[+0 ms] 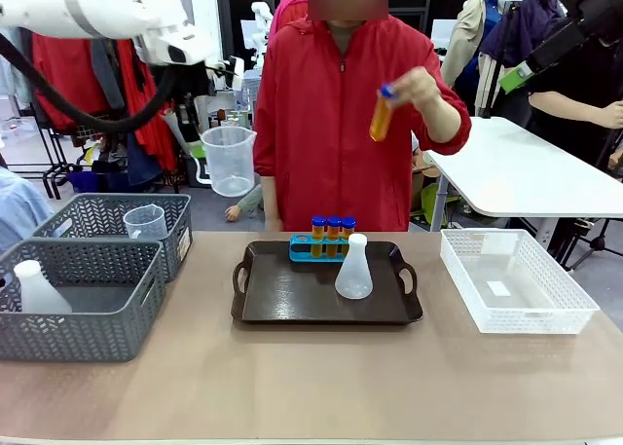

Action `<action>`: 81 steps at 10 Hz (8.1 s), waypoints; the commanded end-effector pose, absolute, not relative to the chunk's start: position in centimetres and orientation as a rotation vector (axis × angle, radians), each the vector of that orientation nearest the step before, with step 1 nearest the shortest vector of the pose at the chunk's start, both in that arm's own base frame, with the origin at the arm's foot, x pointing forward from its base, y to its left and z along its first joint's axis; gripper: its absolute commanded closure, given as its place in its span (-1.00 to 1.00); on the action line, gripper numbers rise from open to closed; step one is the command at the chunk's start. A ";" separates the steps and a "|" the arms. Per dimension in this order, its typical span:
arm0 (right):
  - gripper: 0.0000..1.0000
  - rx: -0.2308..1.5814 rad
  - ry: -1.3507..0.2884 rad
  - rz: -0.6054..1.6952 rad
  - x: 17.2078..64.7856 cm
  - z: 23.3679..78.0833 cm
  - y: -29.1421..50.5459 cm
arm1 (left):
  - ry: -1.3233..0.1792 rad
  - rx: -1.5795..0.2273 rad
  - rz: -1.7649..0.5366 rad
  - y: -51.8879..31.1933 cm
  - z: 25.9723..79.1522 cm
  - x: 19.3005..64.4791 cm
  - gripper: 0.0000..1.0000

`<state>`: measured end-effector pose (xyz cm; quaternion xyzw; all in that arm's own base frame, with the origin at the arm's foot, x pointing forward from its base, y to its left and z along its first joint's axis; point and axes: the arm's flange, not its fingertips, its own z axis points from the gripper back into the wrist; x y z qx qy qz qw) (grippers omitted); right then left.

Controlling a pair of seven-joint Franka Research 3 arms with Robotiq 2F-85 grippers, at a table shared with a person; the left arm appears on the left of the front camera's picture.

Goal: Prepare the laboratory tools.
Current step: Pick up one Large Measuring Cup and place it on the Handle tray.

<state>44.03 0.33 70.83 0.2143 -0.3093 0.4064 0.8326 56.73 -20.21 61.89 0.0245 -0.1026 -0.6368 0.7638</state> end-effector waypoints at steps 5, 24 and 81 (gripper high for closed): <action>-1.00 0.464 -0.666 0.867 44.0 71.0 0.4 | -0.160 0.026 -1.569 -25.9 55.3 59.9 1.00; -1.00 0.464 -0.666 0.867 44.0 71.0 0.4 | 0.019 -0.121 -1.785 -30.6 39.9 59.7 1.00; -1.00 0.464 -0.666 0.867 44.0 71.0 0.4 | -0.654 -0.367 -1.270 -6.1 75.4 47.7 -1.00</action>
